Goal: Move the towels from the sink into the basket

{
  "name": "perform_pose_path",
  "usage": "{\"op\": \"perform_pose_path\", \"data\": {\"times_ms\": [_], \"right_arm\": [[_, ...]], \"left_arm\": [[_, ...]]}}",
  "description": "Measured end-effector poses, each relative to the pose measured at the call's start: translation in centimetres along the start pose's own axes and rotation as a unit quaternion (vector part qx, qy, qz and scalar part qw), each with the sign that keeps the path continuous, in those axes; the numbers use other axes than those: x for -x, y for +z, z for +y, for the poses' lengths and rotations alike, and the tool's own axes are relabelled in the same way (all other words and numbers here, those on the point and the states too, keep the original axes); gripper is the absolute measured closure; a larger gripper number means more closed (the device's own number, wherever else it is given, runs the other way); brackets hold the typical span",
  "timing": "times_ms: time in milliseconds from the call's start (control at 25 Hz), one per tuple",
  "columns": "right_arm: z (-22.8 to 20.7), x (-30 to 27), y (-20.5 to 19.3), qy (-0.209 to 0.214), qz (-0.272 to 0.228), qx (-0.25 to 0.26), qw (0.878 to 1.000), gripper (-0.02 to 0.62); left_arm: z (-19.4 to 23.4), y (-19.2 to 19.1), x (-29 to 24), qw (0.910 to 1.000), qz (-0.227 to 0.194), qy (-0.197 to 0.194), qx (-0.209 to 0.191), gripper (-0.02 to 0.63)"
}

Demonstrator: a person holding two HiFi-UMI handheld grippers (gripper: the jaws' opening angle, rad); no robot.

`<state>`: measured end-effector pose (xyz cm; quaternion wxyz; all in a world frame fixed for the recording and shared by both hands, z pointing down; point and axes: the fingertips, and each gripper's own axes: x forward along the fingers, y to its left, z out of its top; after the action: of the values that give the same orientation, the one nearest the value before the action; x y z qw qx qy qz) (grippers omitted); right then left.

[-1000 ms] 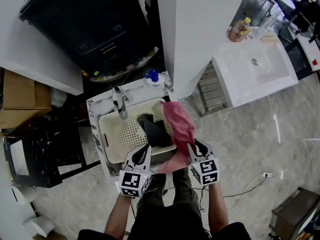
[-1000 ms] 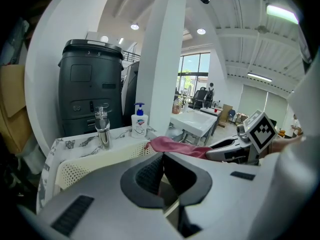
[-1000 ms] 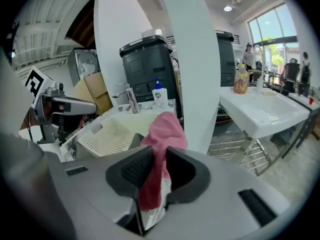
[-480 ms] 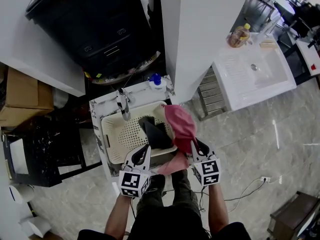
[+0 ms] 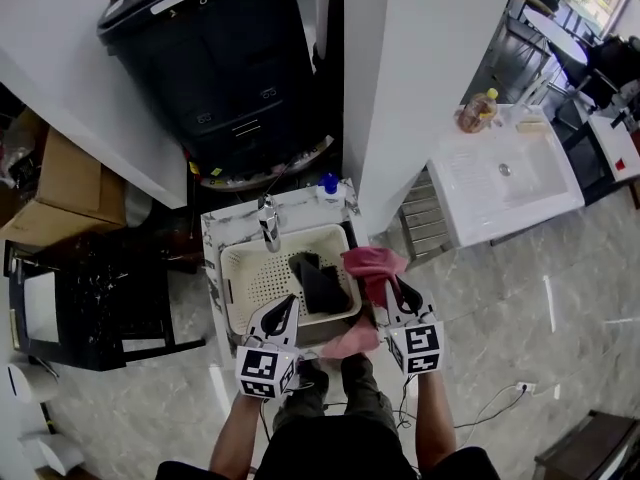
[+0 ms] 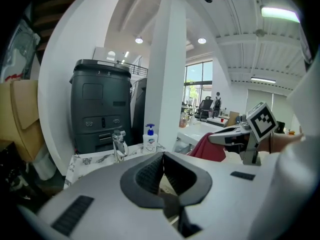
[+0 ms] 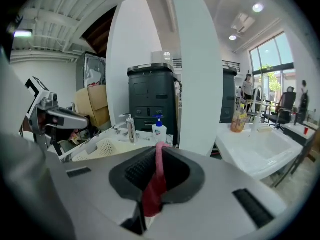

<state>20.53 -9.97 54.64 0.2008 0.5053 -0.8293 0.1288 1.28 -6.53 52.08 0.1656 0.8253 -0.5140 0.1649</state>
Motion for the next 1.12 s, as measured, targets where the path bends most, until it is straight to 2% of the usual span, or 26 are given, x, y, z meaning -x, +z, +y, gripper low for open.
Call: {"op": "perform_pose_path", "data": {"times_ms": [400,800,1120], "right_arm": [[1.9,1.4,6.2,0.019,-0.058,0.027,0.998,0.548],[7.4,1.0,11.2,0.079,-0.101,0.063,0.99,0.547],[13.0,-0.9,12.7,0.142,-0.111,0.087,0.98,0.547]], "left_arm": [[1.9,3.1,3.8,0.9987,-0.034,0.037,-0.01,0.598],[4.0,4.0,7.7,0.995,-0.058,0.08,-0.007,0.598],[6.4,2.6,11.2,0.9903,-0.061,0.125,0.015,0.598]]}}
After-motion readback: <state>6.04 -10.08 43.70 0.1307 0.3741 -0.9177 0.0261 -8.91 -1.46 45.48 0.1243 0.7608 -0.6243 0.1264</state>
